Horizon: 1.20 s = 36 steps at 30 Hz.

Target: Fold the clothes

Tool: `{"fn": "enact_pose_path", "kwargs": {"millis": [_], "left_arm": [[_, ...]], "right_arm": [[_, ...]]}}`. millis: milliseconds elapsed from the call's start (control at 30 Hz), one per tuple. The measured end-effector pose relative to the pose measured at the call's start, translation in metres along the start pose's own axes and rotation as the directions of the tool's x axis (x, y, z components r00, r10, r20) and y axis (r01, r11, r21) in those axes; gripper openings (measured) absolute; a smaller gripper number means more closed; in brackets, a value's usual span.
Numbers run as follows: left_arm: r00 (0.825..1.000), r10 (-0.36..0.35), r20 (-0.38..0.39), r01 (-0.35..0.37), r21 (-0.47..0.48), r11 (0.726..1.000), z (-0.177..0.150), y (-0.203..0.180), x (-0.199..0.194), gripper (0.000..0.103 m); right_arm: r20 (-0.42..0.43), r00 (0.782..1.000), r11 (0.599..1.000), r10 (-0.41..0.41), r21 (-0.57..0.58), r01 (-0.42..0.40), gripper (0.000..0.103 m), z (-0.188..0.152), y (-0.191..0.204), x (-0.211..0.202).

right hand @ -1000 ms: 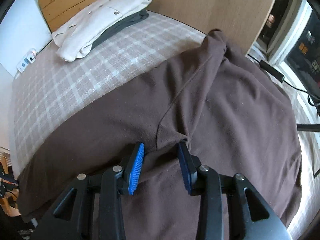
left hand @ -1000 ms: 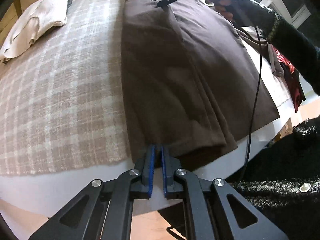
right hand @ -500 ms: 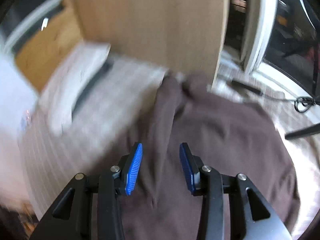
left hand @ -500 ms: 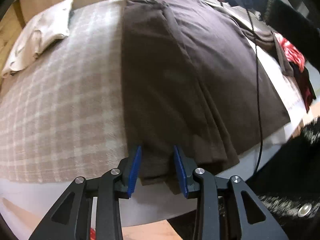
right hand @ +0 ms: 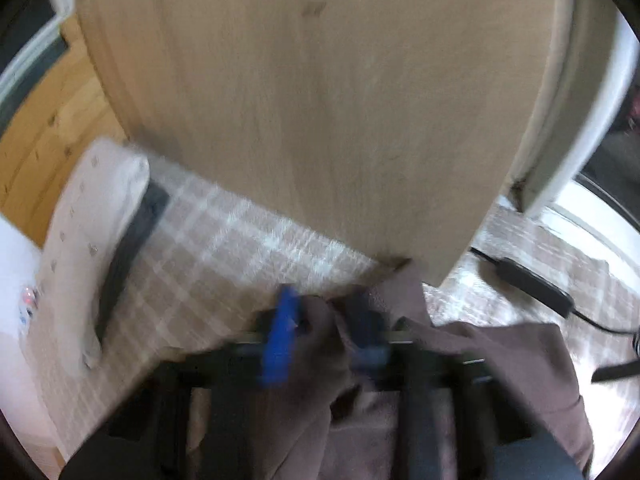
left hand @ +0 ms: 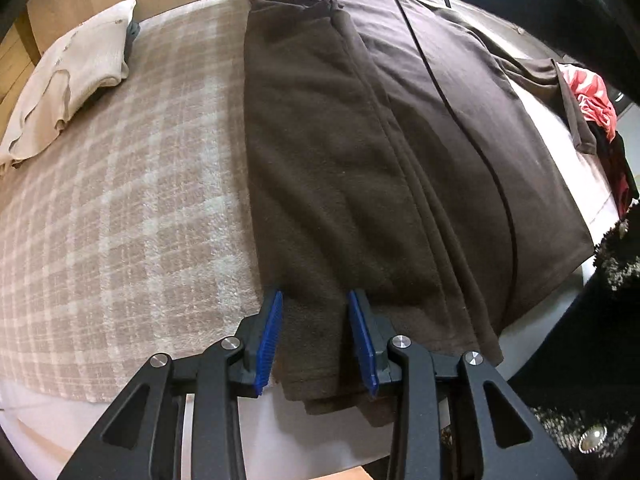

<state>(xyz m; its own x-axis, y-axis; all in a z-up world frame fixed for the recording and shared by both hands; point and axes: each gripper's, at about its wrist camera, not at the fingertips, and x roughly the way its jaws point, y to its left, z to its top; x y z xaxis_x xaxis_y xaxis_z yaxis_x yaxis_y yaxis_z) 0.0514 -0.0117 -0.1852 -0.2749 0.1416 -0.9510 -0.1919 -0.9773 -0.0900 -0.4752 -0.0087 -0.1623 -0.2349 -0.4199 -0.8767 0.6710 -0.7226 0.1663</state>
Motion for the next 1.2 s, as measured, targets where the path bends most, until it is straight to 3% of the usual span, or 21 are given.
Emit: {"fn": "enact_pose_path", "kwargs": {"millis": [100, 200, 300, 400, 500, 567, 633, 667, 733, 833, 900, 1000, 1100, 1200], "left_arm": [[1.0, -0.007, 0.002, 0.007, -0.005, 1.0, -0.003, 0.001, -0.002, 0.032], [1.0, -0.007, 0.005, 0.007, -0.004, 1.0, -0.007, 0.002, -0.004, 0.032], [1.0, -0.01, 0.014, 0.01, -0.005, 1.0, -0.011, 0.003, -0.007, 0.032], [1.0, -0.011, 0.016, 0.011, -0.003, 1.0, -0.015, 0.003, -0.01, 0.032], [1.0, -0.015, 0.025, 0.015, -0.005, 1.0, -0.02, 0.004, -0.014, 0.032], [0.999, -0.018, 0.029, 0.018, 0.002, 1.0, -0.023, 0.005, -0.017, 0.032], [0.999, -0.028, 0.026, 0.028, -0.007, 1.0, -0.025, 0.008, -0.023, 0.03], [0.999, -0.036, 0.033, 0.036, -0.015, 0.999, -0.026, 0.009, -0.027, 0.022], [0.995, -0.061, 0.08, 0.064, -0.025, 0.998, -0.028, 0.008, -0.042, 0.02], [0.988, -0.103, 0.111, 0.102, 0.013, 0.995, -0.033, -0.006, -0.052, 0.02], [0.991, -0.113, 0.065, 0.109, 0.067, 0.992, -0.046, -0.02, -0.042, 0.02], [0.998, -0.057, 0.038, 0.051, 0.126, 0.991, -0.062, -0.032, -0.04, 0.021], [0.999, -0.026, 0.038, 0.021, 0.116, 0.993, -0.068, -0.036, -0.066, 0.021], [0.996, -0.034, 0.079, 0.023, 0.135, 0.991, -0.059, -0.054, -0.087, 0.021]], "right_arm": [[0.016, 1.0, 0.999, -0.026, -0.032, 0.026, 0.009, -0.003, 0.001, -0.003], [0.084, 0.993, 0.997, -0.08, 0.014, 0.08, 0.008, -0.004, -0.013, -0.009], [0.095, 0.994, 0.998, -0.054, 0.018, 0.053, 0.009, -0.006, -0.017, -0.01], [0.161, 0.979, 0.992, -0.127, 0.006, 0.128, 0.024, -0.015, -0.01, -0.04], [0.18, 0.982, 0.999, -0.052, 0.001, 0.053, 0.027, -0.042, -0.003, -0.079], [0.128, 0.991, 0.999, 0.034, -0.044, -0.028, 0.026, -0.074, 0.015, -0.092], [0.05, 0.997, 0.994, 0.065, -0.096, -0.06, 0.027, -0.107, 0.036, -0.087], [0.009, 0.997, 0.991, 0.075, -0.112, -0.073, 0.026, -0.125, 0.046, -0.082], [-0.046, 0.997, 0.987, 0.07, -0.143, -0.075, 0.027, -0.155, 0.058, -0.069], [-0.008, 0.999, 0.976, 0.033, -0.214, -0.034, 0.027, -0.177, 0.064, -0.056], [0.007, 0.997, 0.986, 0.072, -0.153, -0.07, 0.026, -0.175, 0.052, -0.071], [0.047, 0.99, 0.991, 0.132, -0.008, -0.132, 0.026, -0.176, 0.026, -0.109], [0.12, 0.992, 0.99, 0.041, 0.127, -0.057, 0.027, -0.227, -0.014, -0.17], [0.18, 0.982, 0.964, -0.059, 0.265, 0.009, 0.031, -0.278, -0.054, -0.232]]}}
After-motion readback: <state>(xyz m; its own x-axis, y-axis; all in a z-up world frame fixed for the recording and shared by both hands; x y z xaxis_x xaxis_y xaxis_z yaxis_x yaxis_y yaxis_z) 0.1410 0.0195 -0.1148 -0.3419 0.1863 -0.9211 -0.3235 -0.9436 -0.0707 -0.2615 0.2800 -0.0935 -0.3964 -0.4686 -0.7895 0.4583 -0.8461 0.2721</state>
